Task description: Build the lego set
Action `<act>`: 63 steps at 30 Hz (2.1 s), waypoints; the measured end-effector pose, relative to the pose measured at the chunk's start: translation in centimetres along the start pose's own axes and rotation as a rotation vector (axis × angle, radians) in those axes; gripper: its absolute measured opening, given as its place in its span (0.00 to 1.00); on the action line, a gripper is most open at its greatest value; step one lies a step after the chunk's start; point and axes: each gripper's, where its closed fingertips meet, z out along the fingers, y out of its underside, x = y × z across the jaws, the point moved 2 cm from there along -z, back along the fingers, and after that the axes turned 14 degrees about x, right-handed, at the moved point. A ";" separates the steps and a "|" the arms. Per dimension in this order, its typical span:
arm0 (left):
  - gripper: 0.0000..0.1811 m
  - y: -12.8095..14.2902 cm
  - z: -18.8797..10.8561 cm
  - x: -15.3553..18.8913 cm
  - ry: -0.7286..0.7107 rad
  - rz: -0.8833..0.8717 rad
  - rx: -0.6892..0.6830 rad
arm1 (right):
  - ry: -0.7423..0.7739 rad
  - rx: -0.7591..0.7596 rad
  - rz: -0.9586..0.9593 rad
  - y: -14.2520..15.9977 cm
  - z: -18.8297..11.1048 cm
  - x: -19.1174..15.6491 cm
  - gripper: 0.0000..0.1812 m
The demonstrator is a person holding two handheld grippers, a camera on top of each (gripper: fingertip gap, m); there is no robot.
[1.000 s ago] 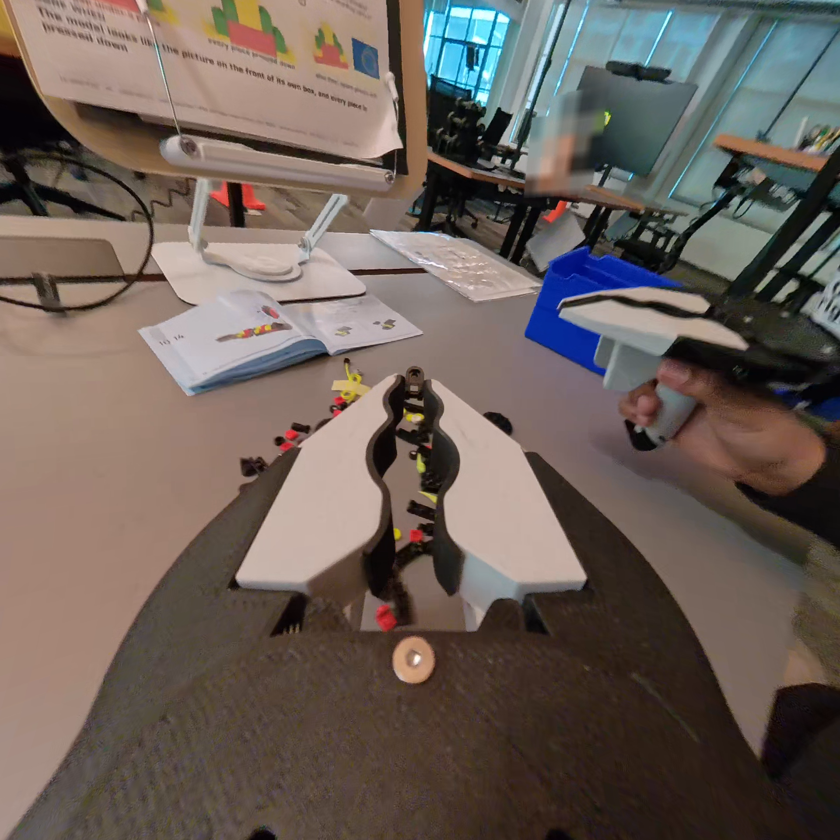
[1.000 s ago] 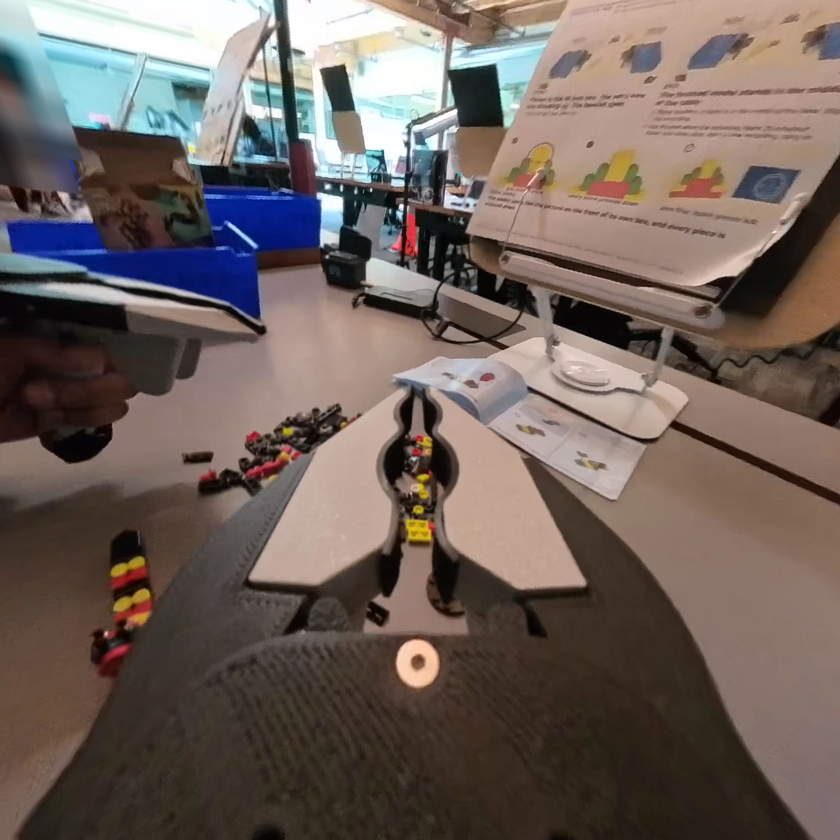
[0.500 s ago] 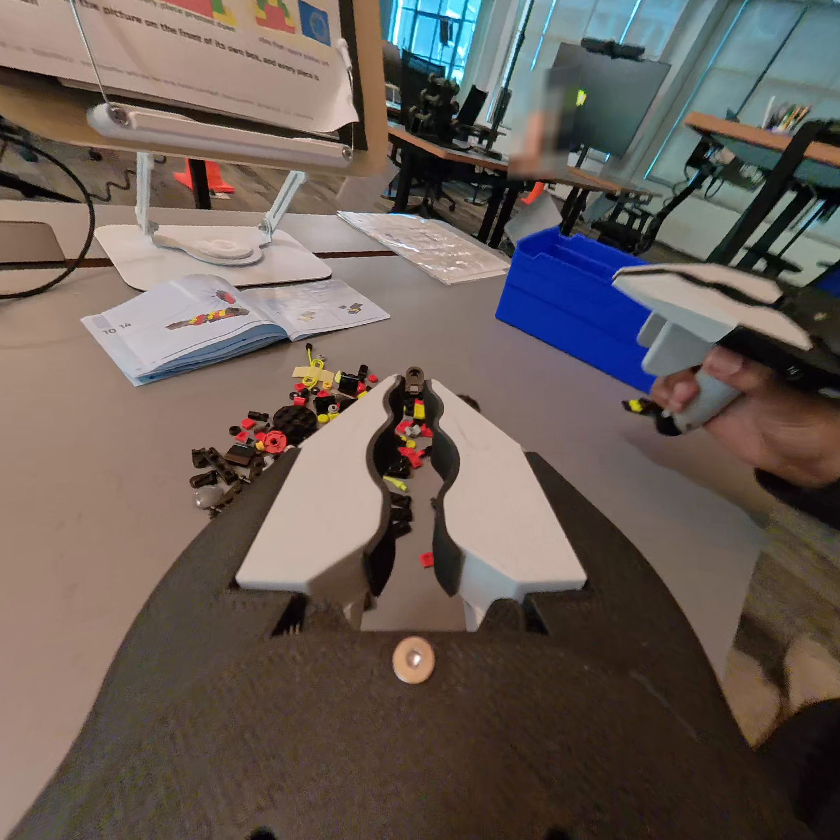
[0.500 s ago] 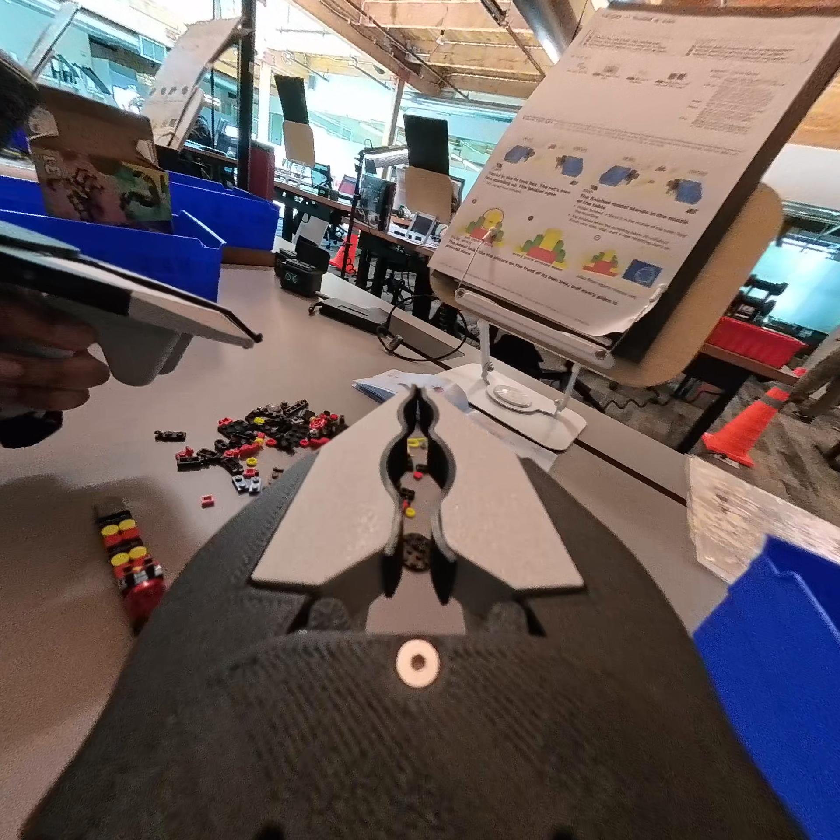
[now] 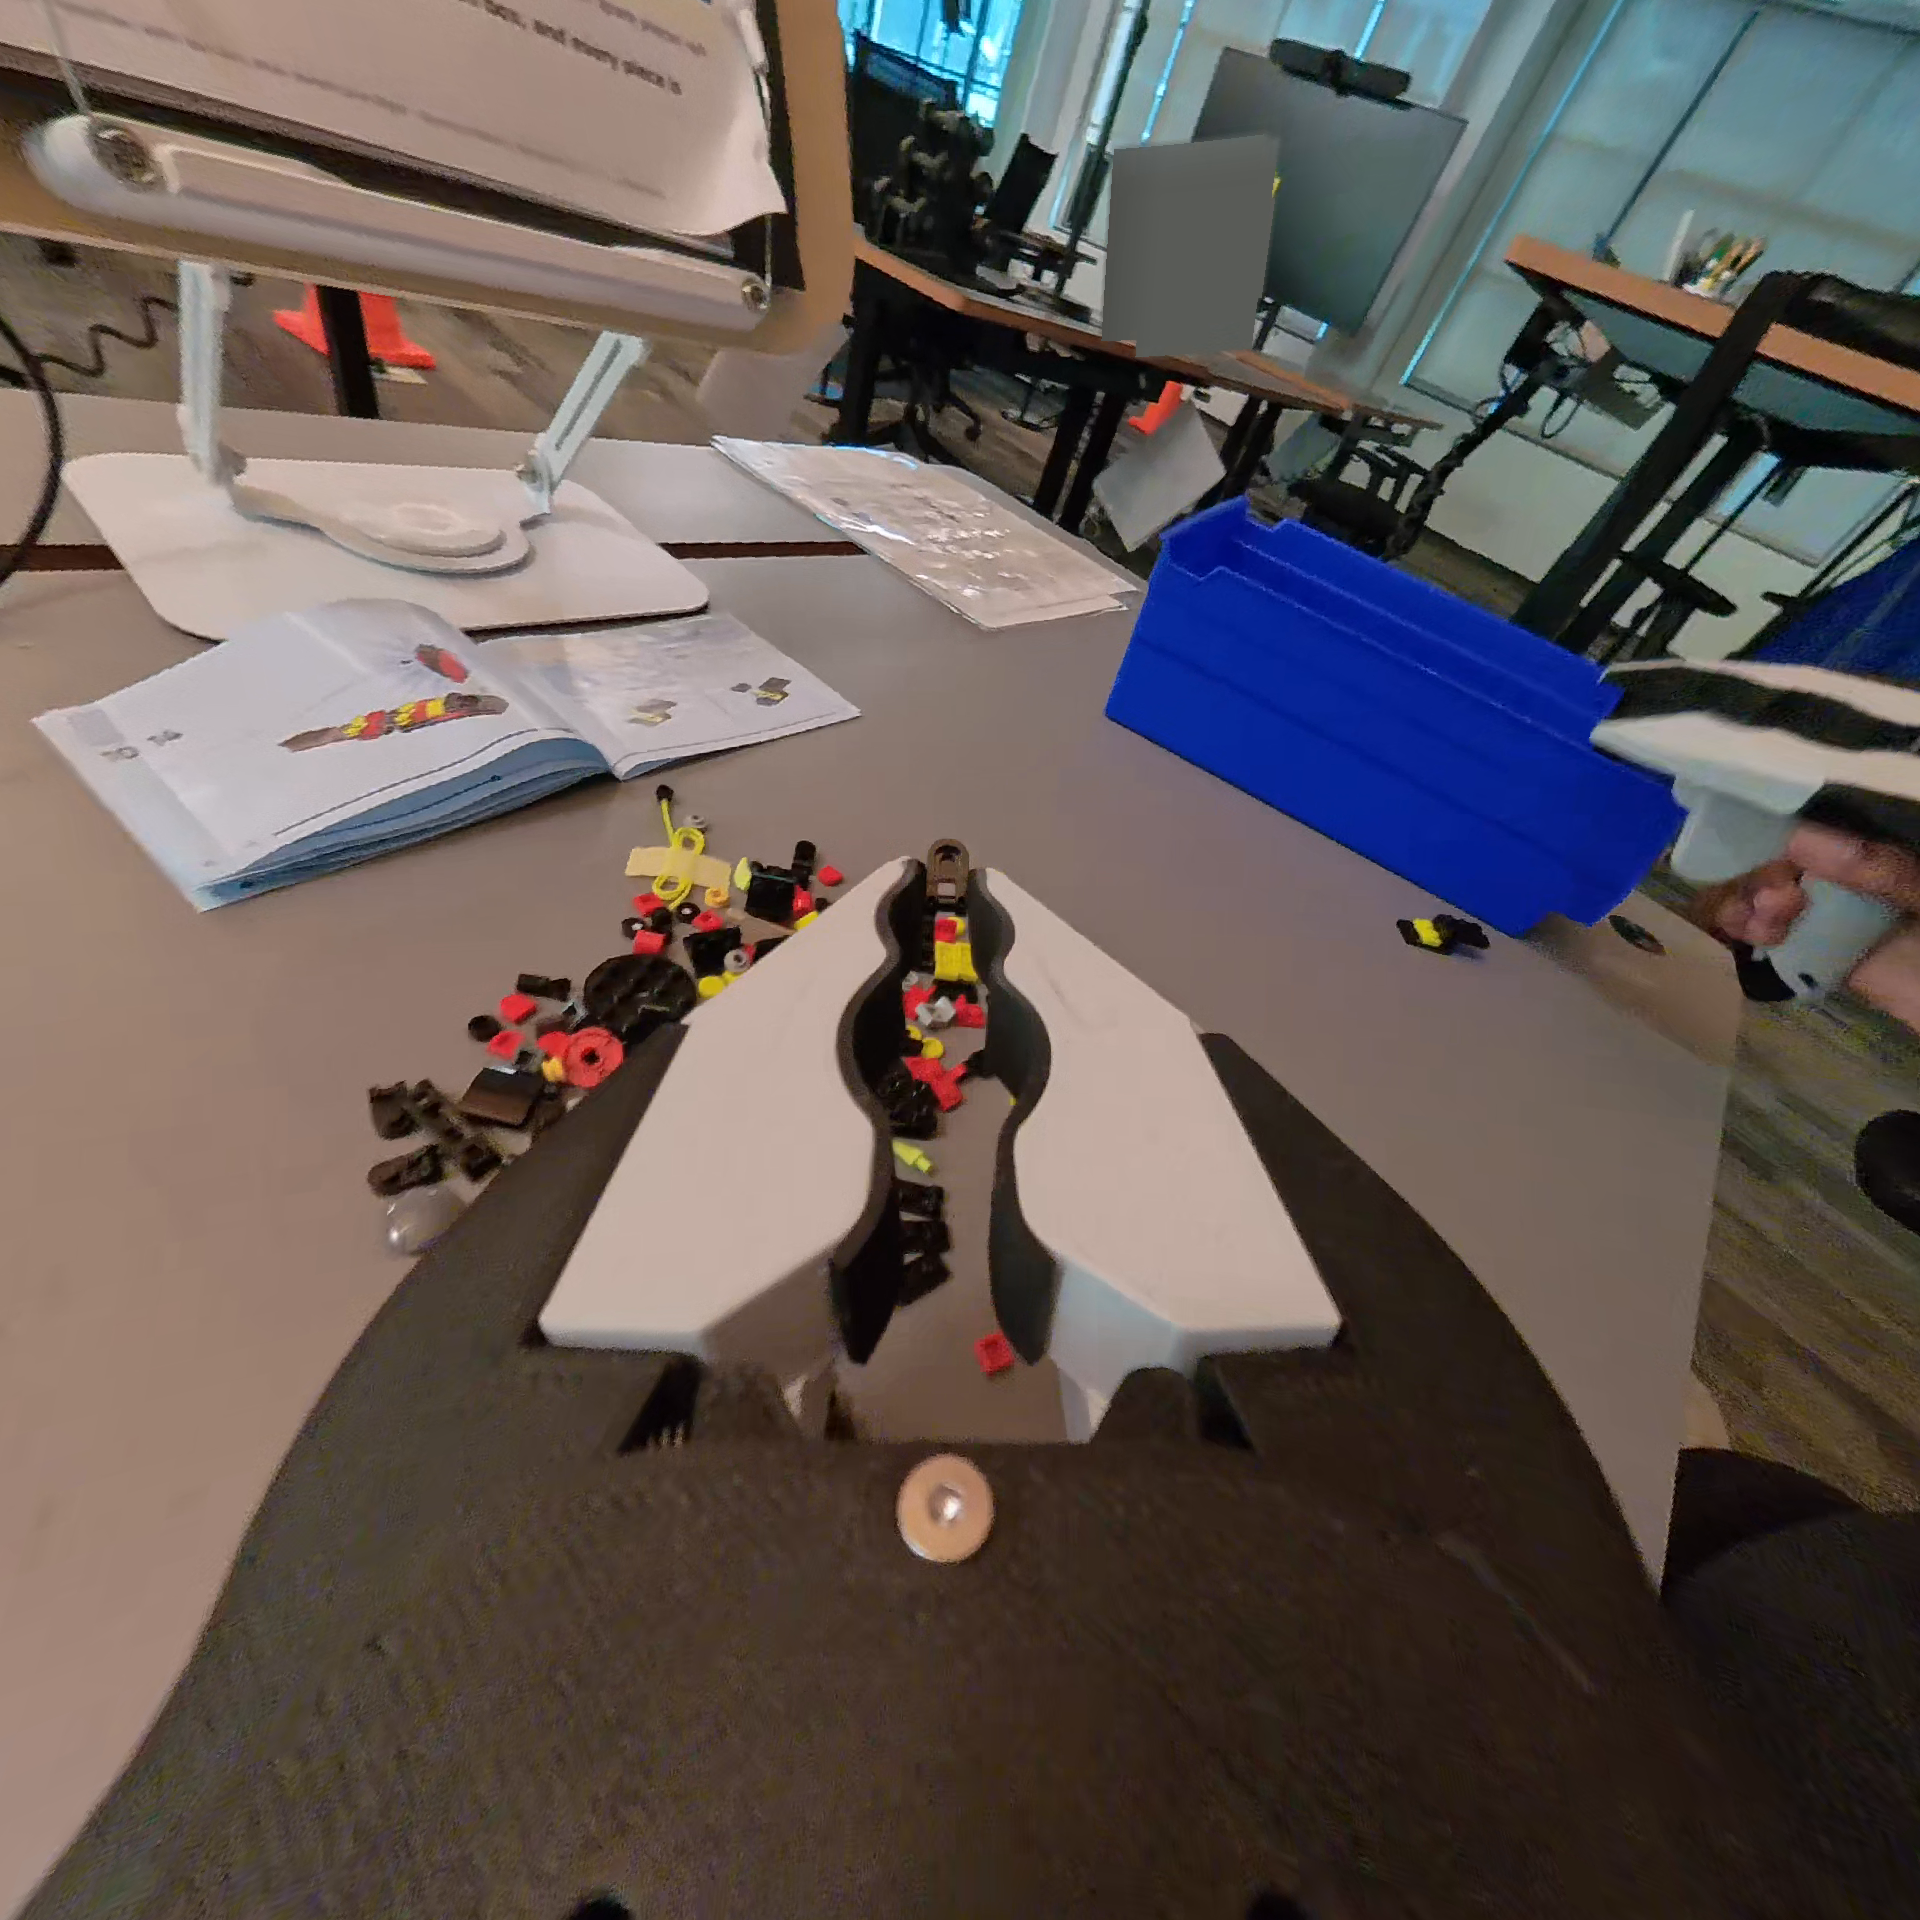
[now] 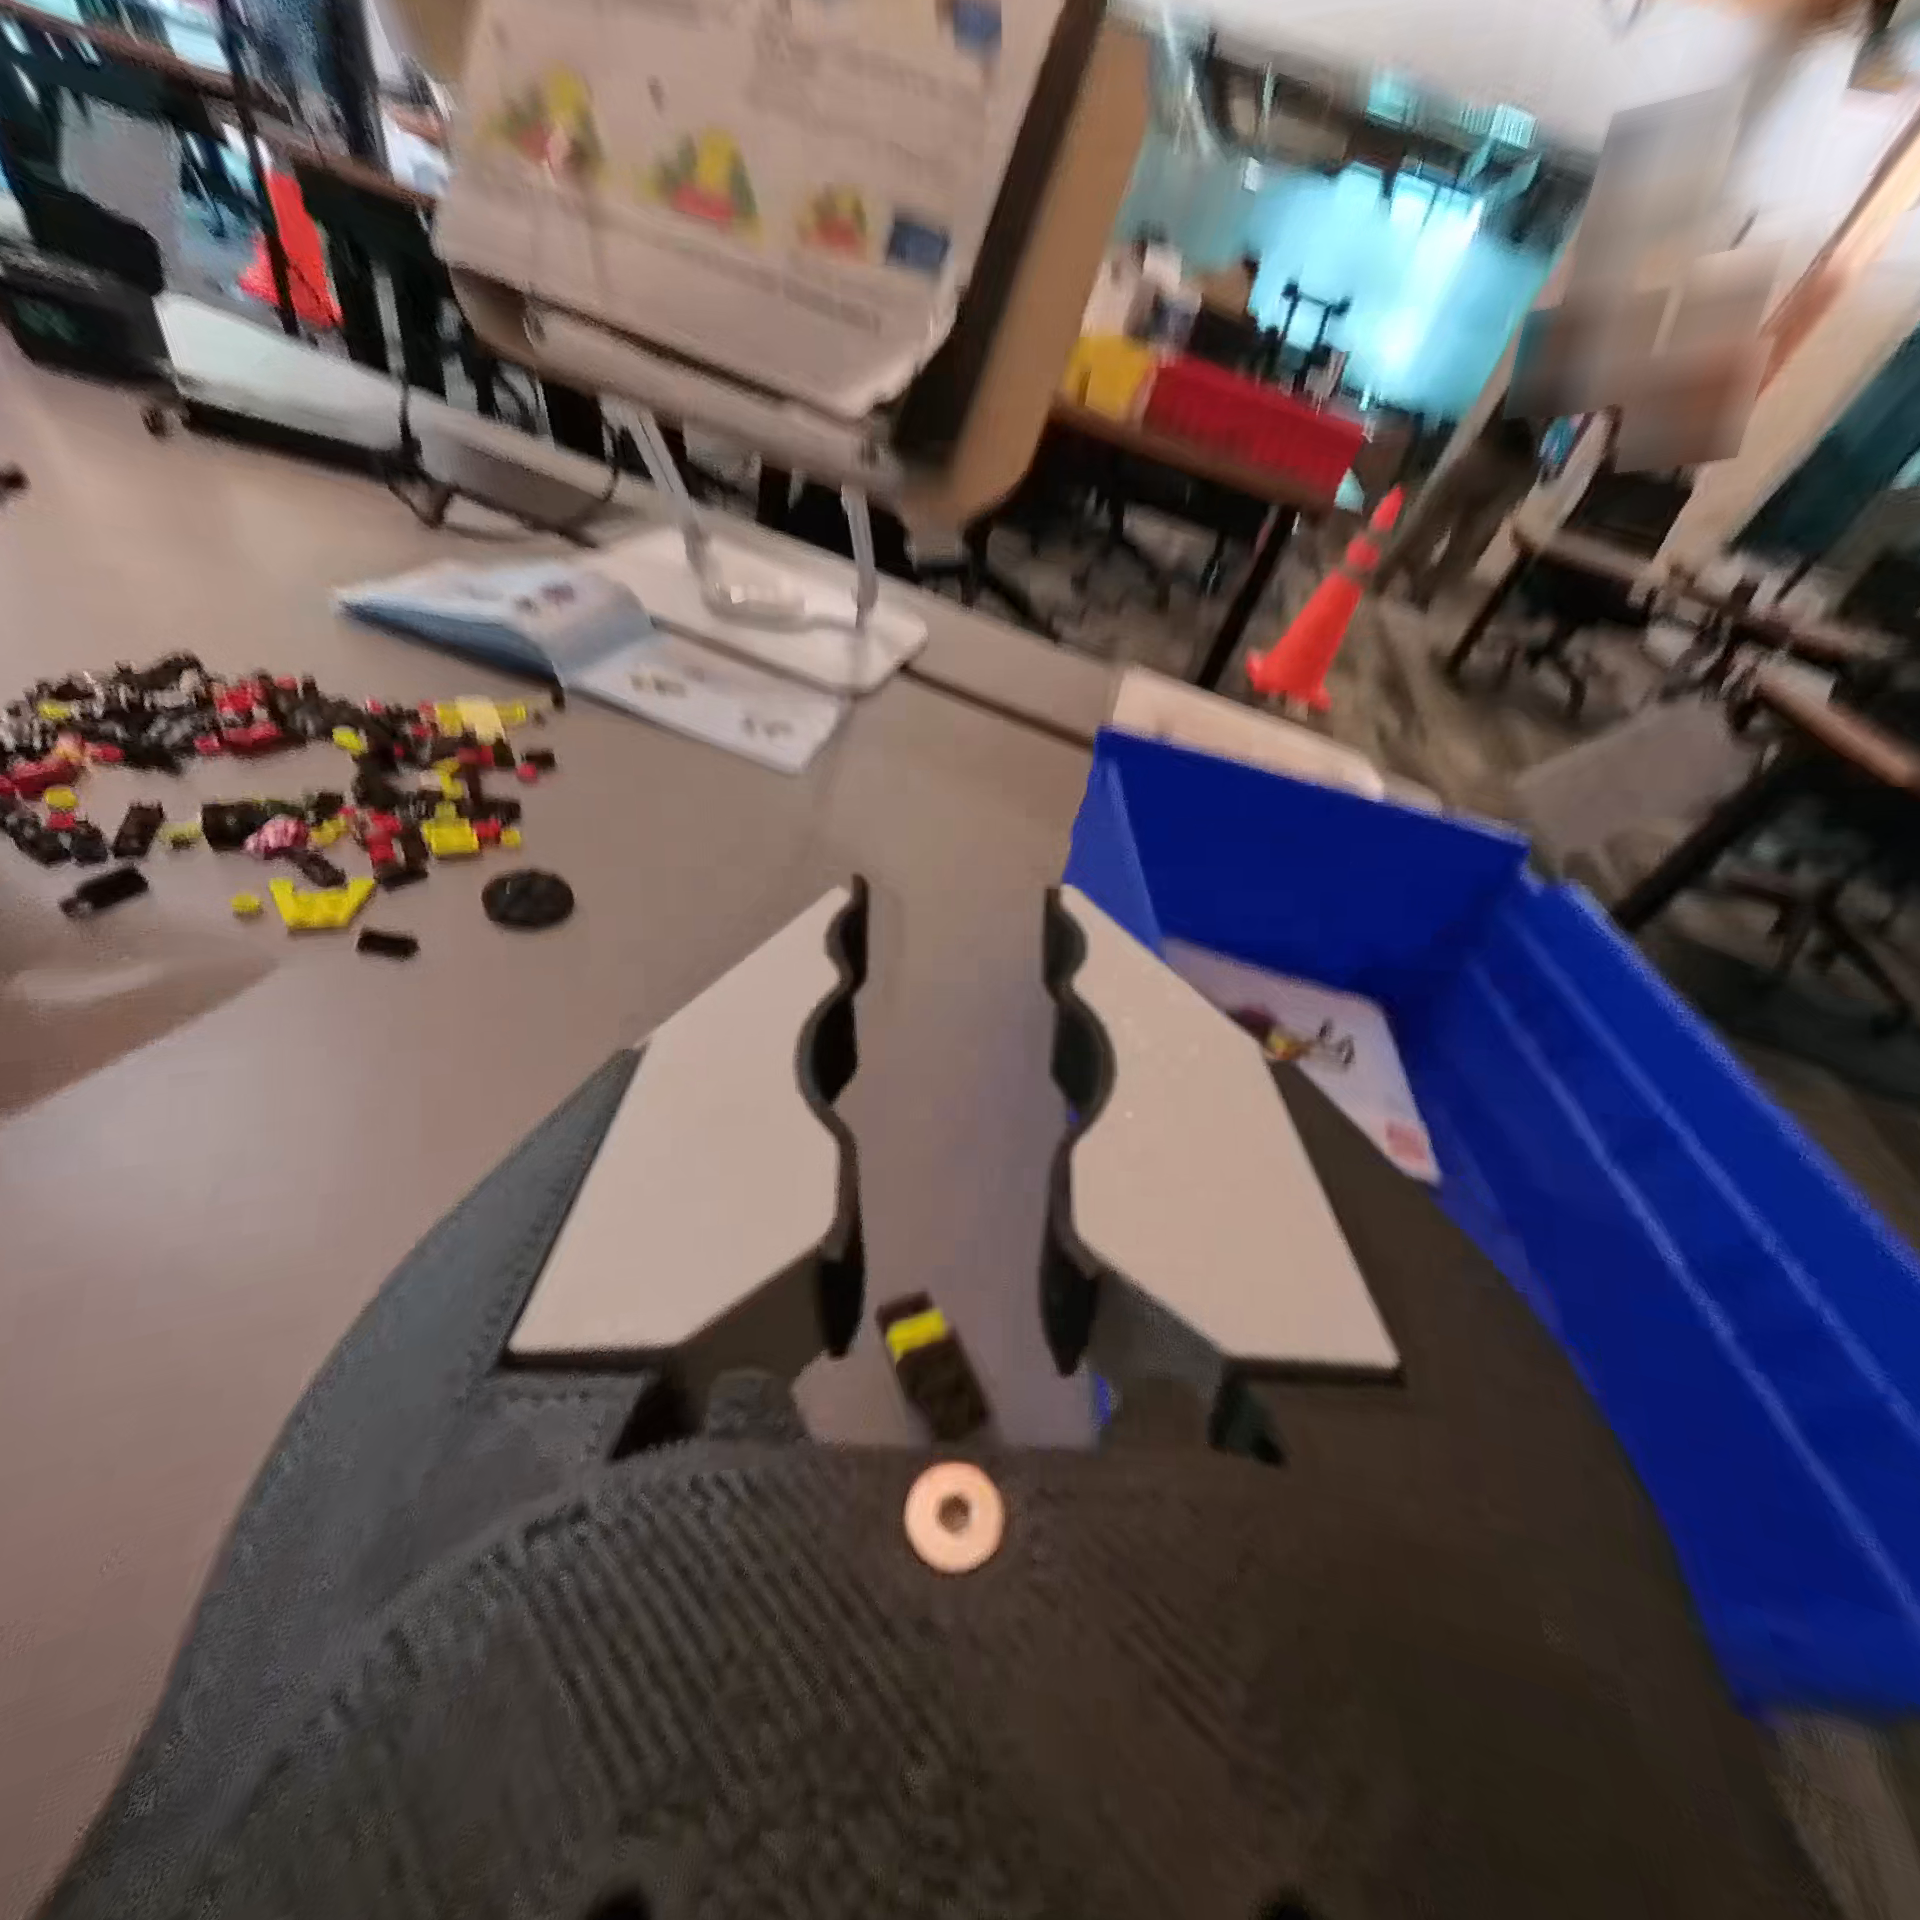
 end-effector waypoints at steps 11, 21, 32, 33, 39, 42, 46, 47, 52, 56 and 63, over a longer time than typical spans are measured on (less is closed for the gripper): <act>0.04 1.3 0.4 2.1 0.098 -0.197 -0.053 | -0.002 -0.508 0.191 9.1 -1.9 -1.7 0.40; 0.04 3.4 0.9 2.5 0.121 -0.174 -0.134 | 0.025 -0.643 0.266 11.7 -3.2 -0.8 0.33; 0.04 4.6 1.1 2.7 0.135 -0.217 -0.174 | -0.328 -0.554 0.144 10.8 -0.2 -6.5 0.10; 0.04 4.7 1.2 2.7 0.136 -0.222 -0.178 | -0.400 -0.524 0.128 10.4 0.3 -7.8 0.10; 0.04 4.6 1.0 3.0 0.154 -0.243 -0.184 | -0.883 -0.313 -0.039 7.7 2.0 -15.3 0.10; 0.04 4.5 0.9 3.4 0.168 -0.239 -0.191 | -1.040 -0.282 -0.057 7.0 2.6 -17.1 0.09; 0.04 5.0 0.8 3.9 0.186 -0.234 -0.225 | -1.155 -0.276 -0.023 6.9 3.8 -18.3 0.09; 0.04 5.2 0.8 4.0 0.189 -0.234 -0.236 | -1.173 -0.274 -0.026 7.0 4.0 -18.5 0.09; 0.04 6.1 0.8 4.1 0.190 -0.230 -0.286 | -1.205 -0.260 -0.053 7.4 4.4 -18.7 0.09; 0.04 6.4 0.7 4.1 0.192 -0.235 -0.301 | -1.211 -0.275 -0.039 7.5 4.0 -18.3 0.09; 0.04 6.3 0.6 4.3 0.200 -0.232 -0.311 | -1.283 -0.316 0.020 7.3 2.5 -18.6 0.09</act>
